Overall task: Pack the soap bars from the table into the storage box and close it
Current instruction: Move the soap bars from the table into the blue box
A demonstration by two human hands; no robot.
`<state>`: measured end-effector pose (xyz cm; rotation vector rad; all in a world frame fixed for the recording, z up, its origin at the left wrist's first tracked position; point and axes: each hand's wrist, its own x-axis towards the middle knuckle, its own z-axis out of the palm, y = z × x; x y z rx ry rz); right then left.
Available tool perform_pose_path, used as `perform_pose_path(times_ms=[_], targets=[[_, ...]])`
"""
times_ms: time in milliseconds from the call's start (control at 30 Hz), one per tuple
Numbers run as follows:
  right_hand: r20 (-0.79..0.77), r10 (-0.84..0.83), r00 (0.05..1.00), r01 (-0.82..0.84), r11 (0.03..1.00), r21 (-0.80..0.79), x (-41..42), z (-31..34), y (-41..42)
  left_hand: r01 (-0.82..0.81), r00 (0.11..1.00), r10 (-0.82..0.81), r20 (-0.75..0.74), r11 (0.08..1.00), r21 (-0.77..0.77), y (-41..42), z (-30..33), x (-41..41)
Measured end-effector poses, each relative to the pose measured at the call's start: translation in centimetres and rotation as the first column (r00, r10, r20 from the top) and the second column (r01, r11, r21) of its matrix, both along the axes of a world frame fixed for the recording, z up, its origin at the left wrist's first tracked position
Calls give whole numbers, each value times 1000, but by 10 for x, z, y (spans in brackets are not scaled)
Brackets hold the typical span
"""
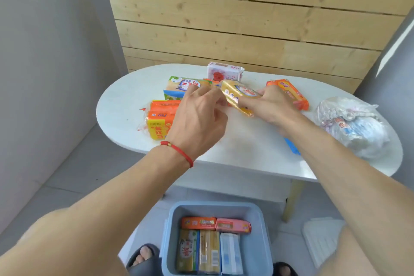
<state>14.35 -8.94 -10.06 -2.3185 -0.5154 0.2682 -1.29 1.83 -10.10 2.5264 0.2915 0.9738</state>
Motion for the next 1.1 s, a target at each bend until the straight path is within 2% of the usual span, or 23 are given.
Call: perform_pose_path(times_ms=[67, 133, 167, 233, 267, 333, 433, 500, 600, 667, 767, 800, 867, 900, 1033, 1100], targets=[[-106, 61, 993, -48, 991, 123, -20, 2, -32, 18, 999, -26, -43, 985, -174, -24, -2, -20], [-182, 163, 970, -128, 973, 190, -44, 5, -59, -15, 972, -97, -212, 883, -470, -44, -5, -36], [-211, 213, 954, -172, 965, 197, -59, 5, -72, -37, 942, -188, -278, 765, -643, -53, -8, -45], [-233, 287, 929, -245, 950, 192, -83, 2, -93, -54, 901, -367, -233, 437, -898, -63, -12, -57], [-231, 300, 926, -265, 949, 171, -94, -1, -101, -48, 892, -417, -176, 300, -953, -66, -15, -62], [-201, 312, 929, -304, 950, 71, -116, -12, -115, -61, 877, -466, -120, 140, -988, -71, -25, -72], [-236, 324, 916, -351, 932, -85, -142, -39, -123, -204, 857, -482, -183, 10, -979, -77, -55, -84], [-302, 329, 895, -391, 904, -174, -153, -62, -122, -330, 845, -458, -276, -41, -943, -77, -81, -89], [-429, 397, 811, -538, 795, -282, -155, -100, -113, -510, 773, -421, -474, 33, -860, -70, -122, -87], [-501, 389, 773, -590, 733, -340, -150, -122, -106, -592, 680, -395, -617, 201, -781, -61, -146, -84], [-504, 323, 801, -541, 749, -382, -143, -150, -97, -627, 545, -301, -782, 473, -619, -47, -173, -82], [-490, 317, 812, -530, 752, -392, -143, -158, -94, -631, 498, -293, -816, 523, -573, -42, -180, -81], [-478, 324, 816, -537, 731, -421, -148, -175, -89, -641, 425, -309, -851, 561, -524, -35, -194, -82], [-479, 337, 811, -553, 711, -435, -153, -181, -87, -638, 406, -303, -863, 582, -504, -32, -201, -83], [-471, 389, 792, -595, 668, -447, -161, -204, -83, -529, 395, -112, -912, 784, -325, -28, -230, -88], [-461, 392, 796, -591, 666, -455, -161, -210, -84, -466, 338, -82, -937, 851, -243, -26, -243, -93]])
